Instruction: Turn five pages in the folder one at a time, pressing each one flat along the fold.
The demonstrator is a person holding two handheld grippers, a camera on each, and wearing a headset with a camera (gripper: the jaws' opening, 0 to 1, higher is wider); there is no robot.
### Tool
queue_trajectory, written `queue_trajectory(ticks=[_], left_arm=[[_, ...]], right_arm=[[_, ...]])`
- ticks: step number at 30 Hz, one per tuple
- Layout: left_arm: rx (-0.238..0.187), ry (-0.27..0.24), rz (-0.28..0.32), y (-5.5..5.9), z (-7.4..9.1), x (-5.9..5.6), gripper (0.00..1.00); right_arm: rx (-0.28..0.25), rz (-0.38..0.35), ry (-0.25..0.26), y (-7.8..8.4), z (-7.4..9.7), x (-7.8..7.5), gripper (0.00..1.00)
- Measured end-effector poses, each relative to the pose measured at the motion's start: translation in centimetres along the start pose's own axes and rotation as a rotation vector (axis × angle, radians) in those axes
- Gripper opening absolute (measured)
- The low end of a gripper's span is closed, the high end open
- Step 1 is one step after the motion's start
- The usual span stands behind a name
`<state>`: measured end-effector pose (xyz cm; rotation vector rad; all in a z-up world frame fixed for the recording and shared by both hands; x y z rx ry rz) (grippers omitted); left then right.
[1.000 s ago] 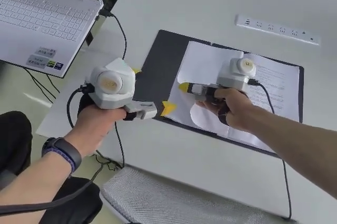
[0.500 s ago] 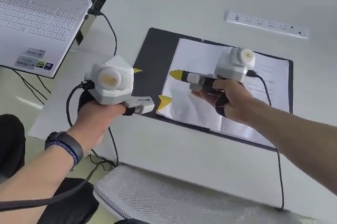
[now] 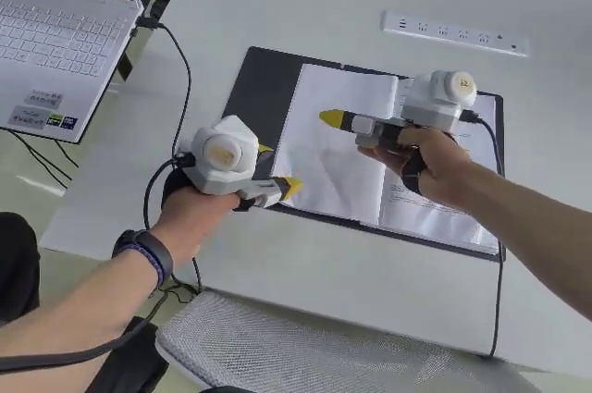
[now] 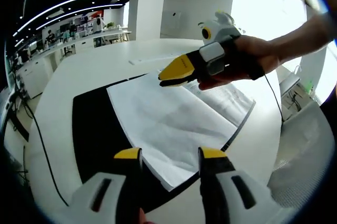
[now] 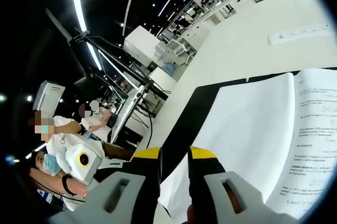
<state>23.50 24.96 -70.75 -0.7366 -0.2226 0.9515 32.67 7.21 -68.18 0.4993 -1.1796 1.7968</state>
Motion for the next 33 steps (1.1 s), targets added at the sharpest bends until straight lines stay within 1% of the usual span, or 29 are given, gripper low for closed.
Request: queue_trajectory(ticks=[4, 7, 10, 12, 13, 14, 18, 22, 25, 28, 32, 33], left_arm=[[0.027, 0.000, 0.003, 0.7, -1.0, 0.0, 0.36], [0.048, -0.001, 0.000, 1.3, -1.5, -0.1, 0.35], [0.067, -0.004, 0.000, 1.9, -1.9, -0.2, 0.32], [0.086, -0.008, -0.014, 2.3, -2.1, -0.3, 0.31], [0.094, -0.013, -0.024, 2.5, -2.2, -0.4, 0.31], [0.089, -0.017, -0.024, 2.6, -2.2, -0.1, 0.31], [0.077, -0.036, -0.014, 2.6, -2.3, 0.2, 0.26], [0.082, -0.043, -0.041, 2.8, -2.7, 0.4, 0.27], [0.082, -0.044, -0.039, 2.8, -2.7, 0.5, 0.27], [0.077, -0.040, -0.030, 2.9, -2.8, 0.5, 0.26], [0.079, -0.040, -0.034, 2.9, -2.8, 0.4, 0.27], [0.080, -0.039, -0.032, 2.8, -2.7, 0.4, 0.27]], right_arm=[[-0.003, 0.007, 0.012, 0.1, 1.0, -0.1, 0.16], [0.009, 0.015, 0.026, 0.1, 1.4, -1.3, 0.16], [0.011, 0.011, 0.032, 0.1, 1.7, -2.0, 0.15], [0.009, 0.007, 0.034, 0.1, 2.0, -2.7, 0.15], [0.010, 0.004, 0.036, -0.1, 2.2, -3.7, 0.14], [0.009, 0.003, 0.037, -0.1, 2.3, -3.9, 0.14], [0.008, -0.001, 0.042, -0.2, 2.3, -4.4, 0.14], [0.013, 0.002, 0.048, -0.3, 2.3, -4.9, 0.13], [0.014, 0.003, 0.061, -0.4, 2.5, -5.2, 0.12], [0.011, -0.004, 0.073, -0.6, 2.6, -6.0, 0.11], [0.006, -0.013, 0.082, -0.5, 2.7, -6.6, 0.10], [0.009, -0.016, 0.085, -0.5, 2.6, -7.0, 0.09]])
Point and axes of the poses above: the centre of the closed fingertips' face, and the gripper's own axes: z roughly backward along the fingers, x roughly to its left, y roughly out of its underside, the point moved 10 cm from there along z, roughly backward along the fingers, and after that the axes turned 11 degrees about x, right-handed, at the moved point
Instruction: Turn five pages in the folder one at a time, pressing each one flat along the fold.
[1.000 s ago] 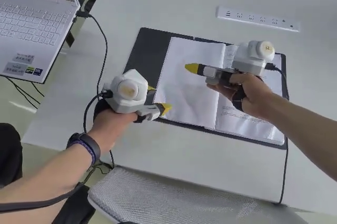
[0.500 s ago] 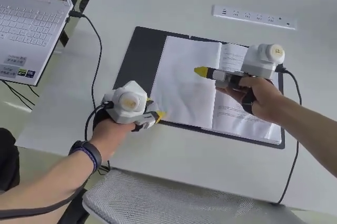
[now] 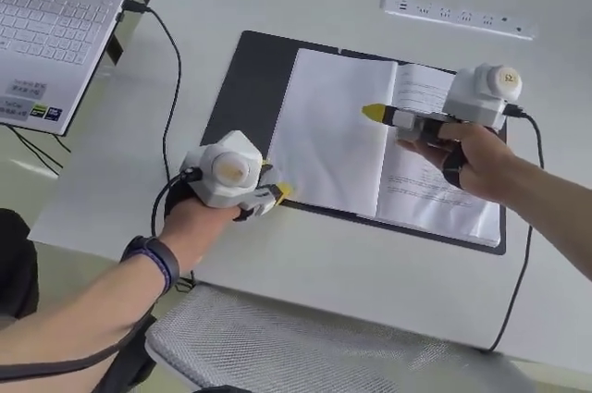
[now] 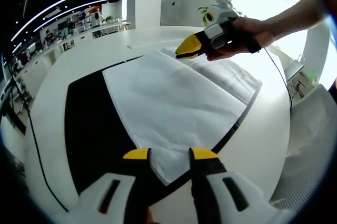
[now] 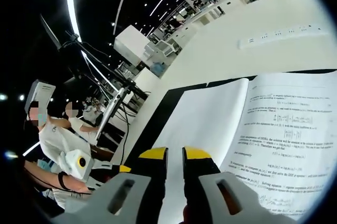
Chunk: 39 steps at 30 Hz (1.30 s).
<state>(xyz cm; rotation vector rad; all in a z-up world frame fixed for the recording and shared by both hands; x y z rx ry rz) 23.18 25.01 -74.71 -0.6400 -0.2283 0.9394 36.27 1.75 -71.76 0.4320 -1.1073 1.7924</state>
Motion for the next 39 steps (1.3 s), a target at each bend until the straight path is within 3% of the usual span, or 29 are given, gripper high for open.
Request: queue_trajectory(ticks=[11, 25, 34, 39], left_arm=[[-0.002, -0.002, 0.016, 0.1, -0.3, 0.4, 0.27], [-0.003, -0.011, 0.024, -0.6, 1.3, -1.0, 0.26], [-0.003, -0.008, 0.024, -0.7, 1.4, -1.0, 0.25], [-0.005, -0.007, 0.027, -0.7, 1.3, -0.9, 0.24]], right_arm=[[-0.005, -0.018, 0.032, -0.4, -1.0, -3.3, 0.04], [0.004, -0.001, 0.012, -0.2, -0.9, -3.8, 0.00], [-0.001, -0.004, 0.003, -0.1, -0.9, -3.9, 0.00], [-0.014, -0.010, 0.013, -0.9, -1.2, -4.8, 0.00]])
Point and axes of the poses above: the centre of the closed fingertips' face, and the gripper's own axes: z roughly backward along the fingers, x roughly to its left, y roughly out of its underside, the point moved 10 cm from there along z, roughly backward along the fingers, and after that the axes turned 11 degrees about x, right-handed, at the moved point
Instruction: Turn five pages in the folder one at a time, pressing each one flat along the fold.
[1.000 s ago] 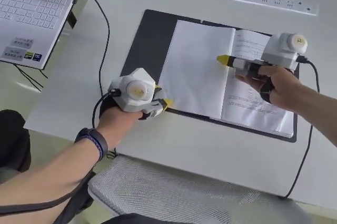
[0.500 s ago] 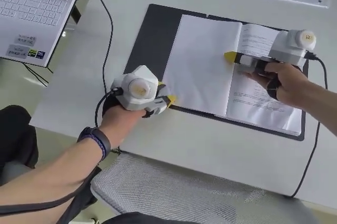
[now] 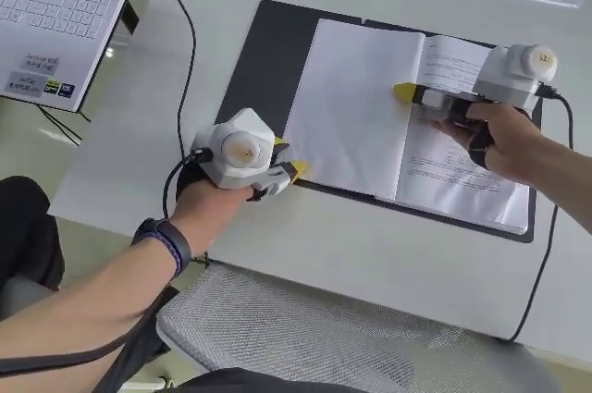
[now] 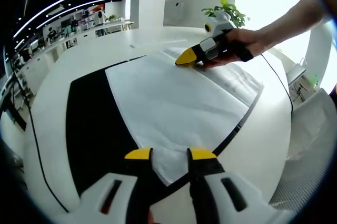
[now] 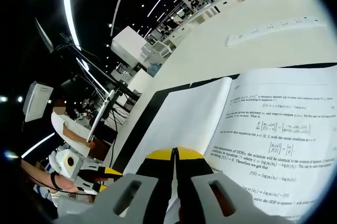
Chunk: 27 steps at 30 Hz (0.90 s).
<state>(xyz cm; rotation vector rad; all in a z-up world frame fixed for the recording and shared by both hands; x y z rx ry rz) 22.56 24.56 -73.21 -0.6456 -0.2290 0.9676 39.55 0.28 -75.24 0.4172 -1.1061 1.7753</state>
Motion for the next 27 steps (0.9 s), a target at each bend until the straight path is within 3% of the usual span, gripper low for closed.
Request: queue_trajectory(ticks=[3, 5, 7, 18, 27], left_arm=[[0.001, 0.003, 0.001, 0.0, 0.0, 0.0, 0.25], [0.004, 0.004, 0.000, 0.0, -0.1, 0.0, 0.25], [0.005, 0.005, -0.001, -0.1, -0.1, 0.1, 0.25], [0.012, 0.005, 0.000, -0.1, -0.3, 0.2, 0.25], [0.013, 0.006, 0.005, -0.1, -0.4, 0.3, 0.25]], right_arm=[[-0.028, -0.028, 0.004, -0.4, -0.1, 0.2, 0.00], [-0.053, -0.054, -0.008, -0.9, -0.3, -0.8, 0.00], [-0.067, -0.067, -0.011, -0.9, -0.2, -0.4, 0.00], [-0.202, -0.184, -0.015, -2.7, -0.6, -2.4, 0.00], [-0.328, -0.282, -0.003, -5.2, -1.3, -5.1, 0.00]])
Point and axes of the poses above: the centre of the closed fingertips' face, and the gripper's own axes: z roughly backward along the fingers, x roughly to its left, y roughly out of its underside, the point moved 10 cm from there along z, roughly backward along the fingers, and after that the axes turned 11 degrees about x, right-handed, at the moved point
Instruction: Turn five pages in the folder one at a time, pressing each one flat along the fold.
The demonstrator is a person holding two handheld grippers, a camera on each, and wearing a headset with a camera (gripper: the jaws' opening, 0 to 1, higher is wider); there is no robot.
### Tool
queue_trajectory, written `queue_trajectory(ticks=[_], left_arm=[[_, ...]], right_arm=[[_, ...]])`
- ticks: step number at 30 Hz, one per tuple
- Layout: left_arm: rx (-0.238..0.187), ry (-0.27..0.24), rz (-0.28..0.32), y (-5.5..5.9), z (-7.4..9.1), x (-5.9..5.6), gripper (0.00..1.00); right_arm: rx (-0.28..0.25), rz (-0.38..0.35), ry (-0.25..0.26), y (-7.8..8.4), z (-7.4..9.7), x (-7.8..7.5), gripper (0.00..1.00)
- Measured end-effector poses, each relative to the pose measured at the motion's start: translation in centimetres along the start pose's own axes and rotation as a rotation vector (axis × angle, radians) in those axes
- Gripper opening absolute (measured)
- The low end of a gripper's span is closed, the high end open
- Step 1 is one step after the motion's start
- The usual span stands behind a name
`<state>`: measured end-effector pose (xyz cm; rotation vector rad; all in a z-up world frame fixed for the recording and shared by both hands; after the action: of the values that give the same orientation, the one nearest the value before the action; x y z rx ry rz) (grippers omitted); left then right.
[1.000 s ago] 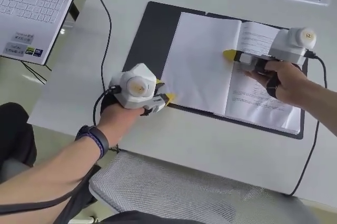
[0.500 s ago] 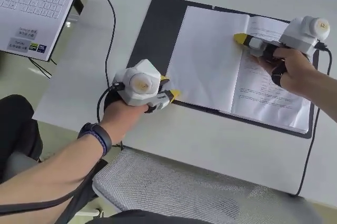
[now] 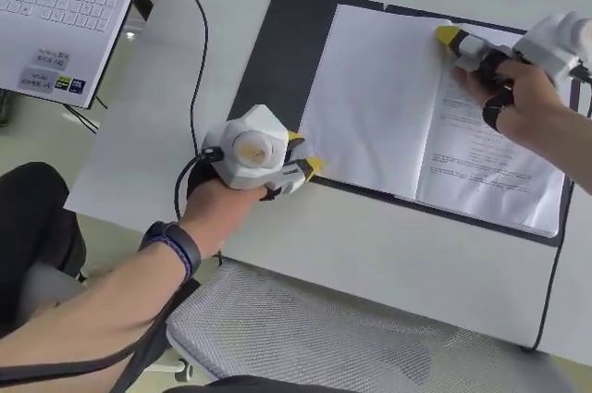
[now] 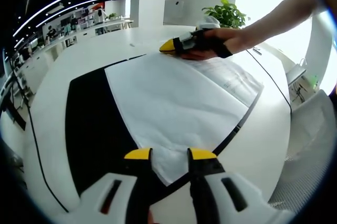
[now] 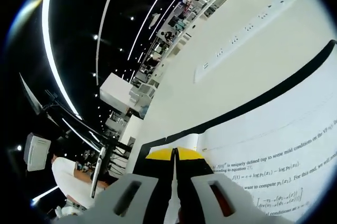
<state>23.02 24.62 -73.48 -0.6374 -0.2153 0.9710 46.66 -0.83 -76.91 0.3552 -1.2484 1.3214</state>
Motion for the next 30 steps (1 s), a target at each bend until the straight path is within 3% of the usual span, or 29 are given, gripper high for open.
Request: queue_trajectory(ticks=[12, 17, 30], left_arm=[[-0.004, 0.001, 0.007, 0.1, -0.2, 0.1, 0.26], [-0.004, 0.002, 0.007, 0.0, -0.1, 0.1, 0.26], [-0.008, -0.002, 0.008, 0.2, -0.2, 0.1, 0.25]], right_arm=[[-0.058, -0.012, 0.021, -1.9, -1.3, -1.5, 0.00], [-0.059, -0.001, 0.030, -1.8, -1.3, -1.4, 0.00], [0.093, 0.132, -0.006, 1.1, 0.3, -0.5, 0.00]])
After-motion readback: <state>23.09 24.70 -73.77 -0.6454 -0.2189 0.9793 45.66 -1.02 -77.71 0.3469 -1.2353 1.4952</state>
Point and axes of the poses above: the centre of the closed fingertips' face, and the gripper's own axes: z roughly backward along the fingers, x roughly to its left, y roughly out of its underside, the point moved 10 cm from there along z, roughly backward along the fingers, and after that the axes turned 11 degrees about x, right-handed, at the moved point
